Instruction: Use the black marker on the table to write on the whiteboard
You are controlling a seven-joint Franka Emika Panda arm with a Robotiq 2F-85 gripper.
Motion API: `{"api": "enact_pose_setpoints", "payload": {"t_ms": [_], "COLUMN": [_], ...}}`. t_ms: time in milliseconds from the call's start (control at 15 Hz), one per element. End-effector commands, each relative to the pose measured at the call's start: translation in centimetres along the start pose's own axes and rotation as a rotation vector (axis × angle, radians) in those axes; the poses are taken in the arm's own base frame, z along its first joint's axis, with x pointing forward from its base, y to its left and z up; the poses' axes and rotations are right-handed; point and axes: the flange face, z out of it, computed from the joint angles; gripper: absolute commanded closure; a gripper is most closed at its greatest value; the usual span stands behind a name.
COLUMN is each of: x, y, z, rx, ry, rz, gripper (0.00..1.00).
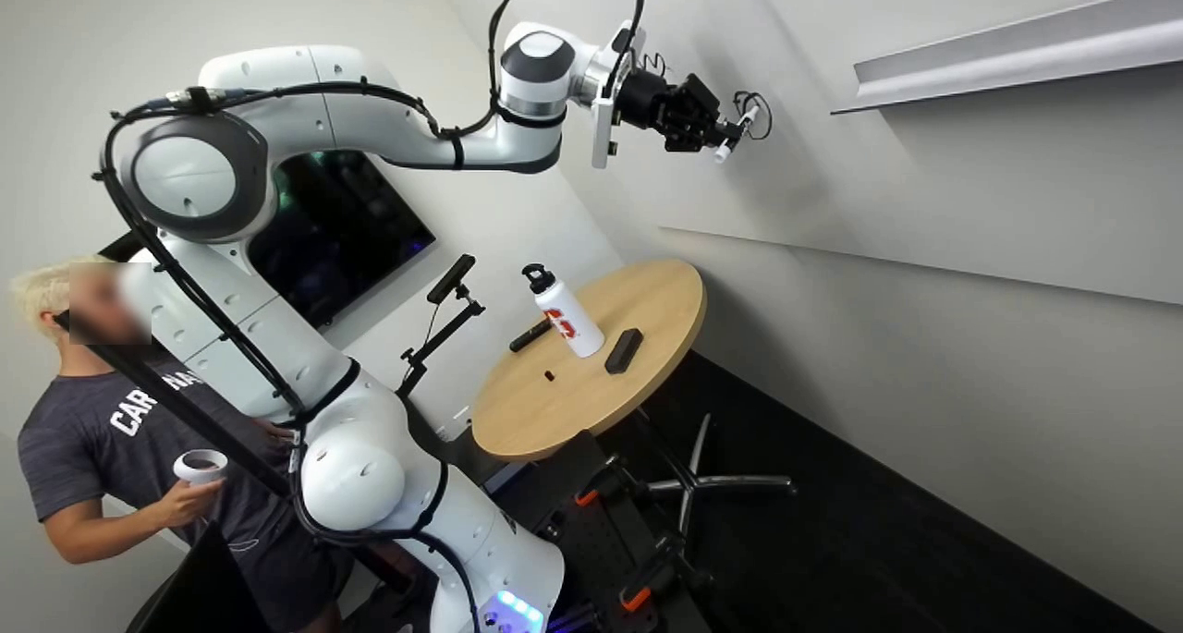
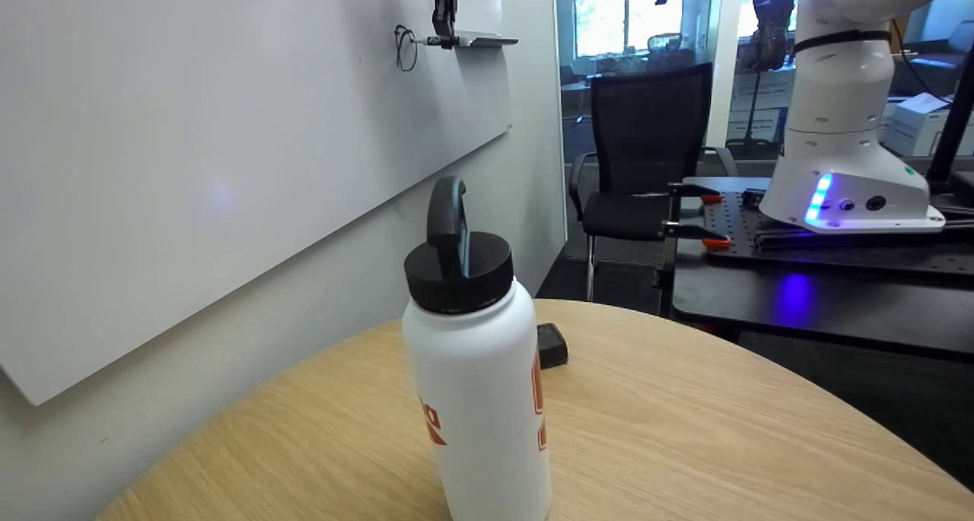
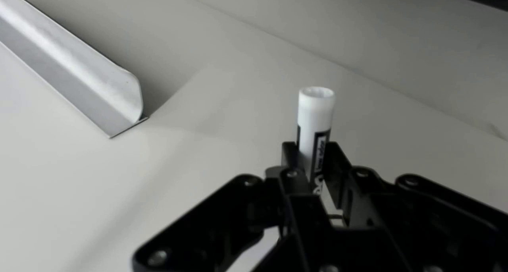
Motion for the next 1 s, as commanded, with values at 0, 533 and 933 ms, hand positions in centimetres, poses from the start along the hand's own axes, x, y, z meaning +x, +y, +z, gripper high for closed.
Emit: {"api": "enact_pose_setpoints", "payload": {"t_ms": [0, 533, 933], "x": [1.1, 1.4, 1.4], "y": [-0.4, -3.0, -2.2], "z": [0.3, -0.8, -2.3], "rx": [-0.012, 0.007, -0.005], "ry": [-0.026, -0.001, 0.033], "rz": [-0.030, -0.133, -0.105], "gripper": [0.95, 0.95, 0.95]}}
